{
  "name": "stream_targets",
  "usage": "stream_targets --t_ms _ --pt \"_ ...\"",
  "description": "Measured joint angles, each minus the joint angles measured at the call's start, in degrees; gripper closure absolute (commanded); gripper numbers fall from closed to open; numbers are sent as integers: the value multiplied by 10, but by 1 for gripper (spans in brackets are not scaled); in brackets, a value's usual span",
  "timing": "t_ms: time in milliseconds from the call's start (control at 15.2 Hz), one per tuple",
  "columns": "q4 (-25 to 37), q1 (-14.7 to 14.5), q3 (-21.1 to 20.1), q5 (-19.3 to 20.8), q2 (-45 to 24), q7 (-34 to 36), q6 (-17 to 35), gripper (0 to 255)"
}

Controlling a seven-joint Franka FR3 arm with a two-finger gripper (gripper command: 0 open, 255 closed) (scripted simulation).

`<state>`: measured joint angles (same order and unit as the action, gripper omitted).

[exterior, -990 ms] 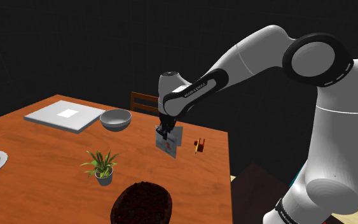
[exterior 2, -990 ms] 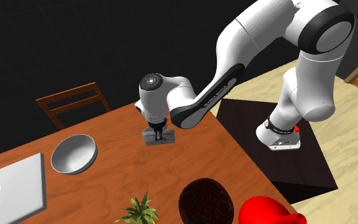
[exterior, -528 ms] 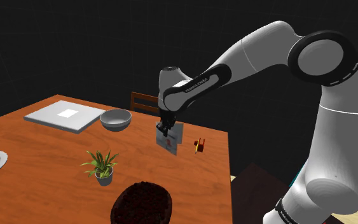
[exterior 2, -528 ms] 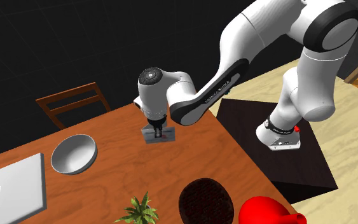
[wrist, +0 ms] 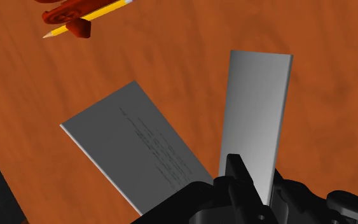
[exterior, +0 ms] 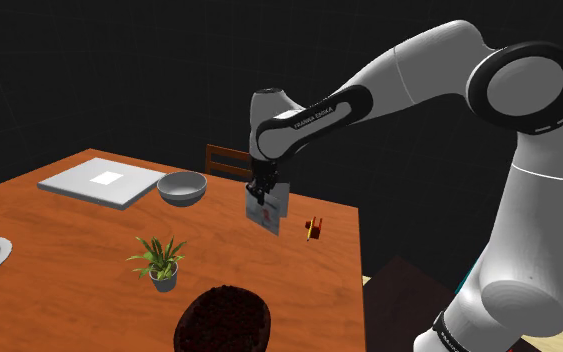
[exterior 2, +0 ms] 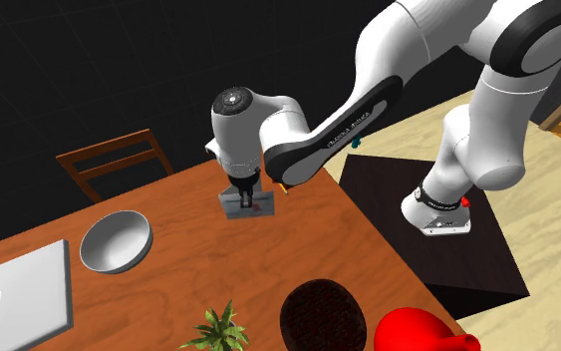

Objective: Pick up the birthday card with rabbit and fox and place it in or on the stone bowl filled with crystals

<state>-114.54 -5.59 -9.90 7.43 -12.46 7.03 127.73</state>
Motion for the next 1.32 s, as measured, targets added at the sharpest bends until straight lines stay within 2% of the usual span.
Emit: stream_targets --t_ms 1320 --pt "87 2 -4 -20 55 -20 -140 255"
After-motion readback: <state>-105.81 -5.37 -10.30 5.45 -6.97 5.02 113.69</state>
